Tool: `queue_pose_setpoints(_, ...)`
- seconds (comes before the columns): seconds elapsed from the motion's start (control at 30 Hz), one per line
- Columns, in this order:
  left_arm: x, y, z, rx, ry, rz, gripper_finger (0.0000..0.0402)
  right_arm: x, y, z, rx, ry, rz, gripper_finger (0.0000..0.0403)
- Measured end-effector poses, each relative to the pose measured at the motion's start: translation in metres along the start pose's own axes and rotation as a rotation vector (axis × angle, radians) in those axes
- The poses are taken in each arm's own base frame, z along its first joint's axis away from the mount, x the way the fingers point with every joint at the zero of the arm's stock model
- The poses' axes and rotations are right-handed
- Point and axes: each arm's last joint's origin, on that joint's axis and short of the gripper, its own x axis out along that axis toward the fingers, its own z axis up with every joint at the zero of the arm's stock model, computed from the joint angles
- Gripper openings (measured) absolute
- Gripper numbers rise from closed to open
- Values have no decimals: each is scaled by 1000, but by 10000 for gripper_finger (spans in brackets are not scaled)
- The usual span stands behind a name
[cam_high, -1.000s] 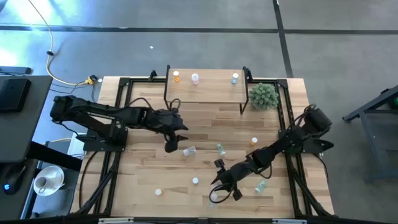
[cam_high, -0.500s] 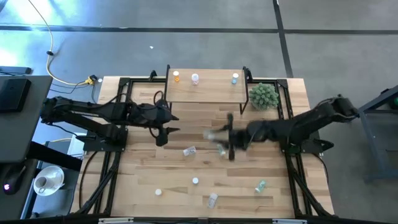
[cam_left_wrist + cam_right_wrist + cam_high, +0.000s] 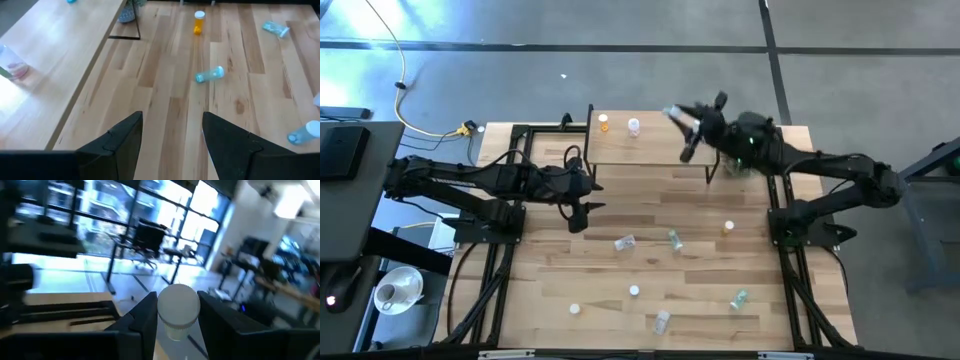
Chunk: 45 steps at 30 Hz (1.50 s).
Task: Pick and place medicine bottles onto shelf by color
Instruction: Put the bottom green pill bottle on the shelf
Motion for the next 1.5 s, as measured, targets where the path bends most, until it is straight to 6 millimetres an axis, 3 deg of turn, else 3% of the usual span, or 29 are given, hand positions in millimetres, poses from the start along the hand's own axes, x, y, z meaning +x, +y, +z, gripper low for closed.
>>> queue_pose_setpoints(0.17,0,0,0,0,2,0,197,18,-22,-12,61,125,-66,113)
queue_pose_setpoints(0.33,0,0,0,-2,3,0,197,34,-28,-31,107,238,-89,113)
queue_pose_setpoints(0.97,0,0,0,-17,4,0,197,64,-8,-95,144,514,11,113)
queue_pose_setpoints(1.5,0,0,-1,-24,8,-1,197,68,-3,-114,168,610,28,113)
